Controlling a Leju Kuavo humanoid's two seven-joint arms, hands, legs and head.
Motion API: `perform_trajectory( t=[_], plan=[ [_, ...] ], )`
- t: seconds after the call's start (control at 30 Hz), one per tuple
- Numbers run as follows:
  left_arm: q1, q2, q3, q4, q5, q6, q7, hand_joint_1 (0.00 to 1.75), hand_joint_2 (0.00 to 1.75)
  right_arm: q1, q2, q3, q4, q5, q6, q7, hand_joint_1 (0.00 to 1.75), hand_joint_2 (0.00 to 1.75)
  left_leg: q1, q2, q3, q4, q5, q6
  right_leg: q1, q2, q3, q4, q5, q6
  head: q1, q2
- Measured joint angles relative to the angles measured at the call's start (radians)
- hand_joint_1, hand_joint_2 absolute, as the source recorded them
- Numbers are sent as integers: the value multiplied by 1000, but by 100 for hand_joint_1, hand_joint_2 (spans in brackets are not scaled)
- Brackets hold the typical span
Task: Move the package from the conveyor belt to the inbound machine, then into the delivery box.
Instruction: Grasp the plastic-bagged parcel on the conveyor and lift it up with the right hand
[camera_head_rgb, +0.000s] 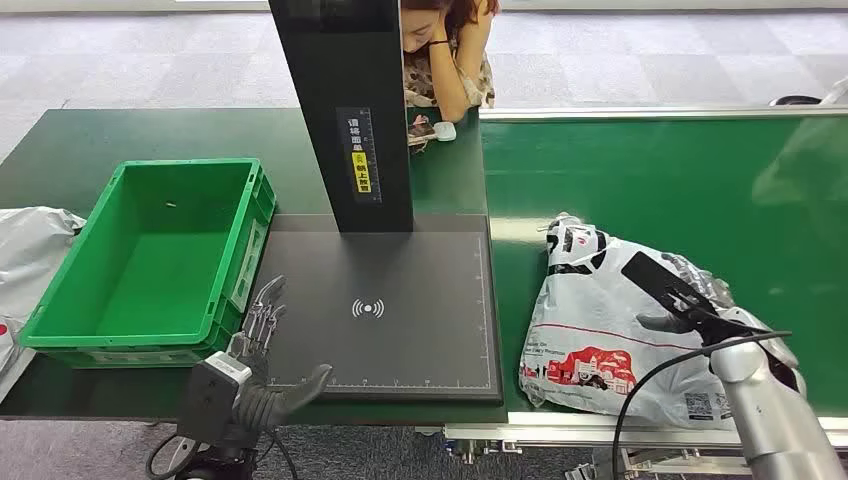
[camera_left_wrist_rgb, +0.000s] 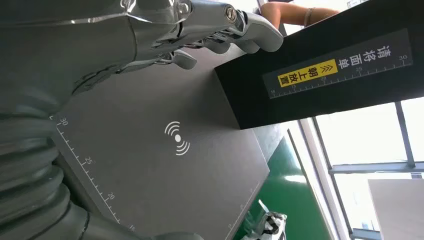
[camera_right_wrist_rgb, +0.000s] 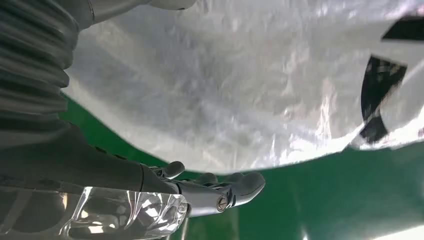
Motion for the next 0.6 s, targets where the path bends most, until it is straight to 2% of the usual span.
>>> perform_trajectory(
  t=[0.3, 0.53, 0.57, 0.6],
  plan=[
    [-12, 3, 2, 22, 7, -15, 0, 0, 175, 96, 17, 64, 15, -71, 43, -32, 0, 175, 0, 0, 0, 0, -1, 1, 0, -1, 0, 0, -1, 1, 0, 0],
    [-50, 9, 2, 58, 18, -33, -1, 0, 175, 97, 36, 153, 57, -45, 146, -61, 0, 175, 0, 2, 4, 0, -1, 0, 1, 1, 3, 0, -1, 1, 0, 0],
    [-55, 10, 2, 63, 20, -34, -1, 0, 175, 92, 38, 167, 66, -38, 153, -63, 4, 175, 1, 2, 6, 0, -1, 0, 1, 2, 5, 0, -1, 1, 0, 0],
    [-60, 12, 2, 69, 23, -35, -2, 0, 175, 87, 39, 180, 74, -30, 156, -64, 48, 175, 1, 3, 7, 0, -2, 0, 1, 2, 6, 0, -1, 1, 0, 0]
  ],
)
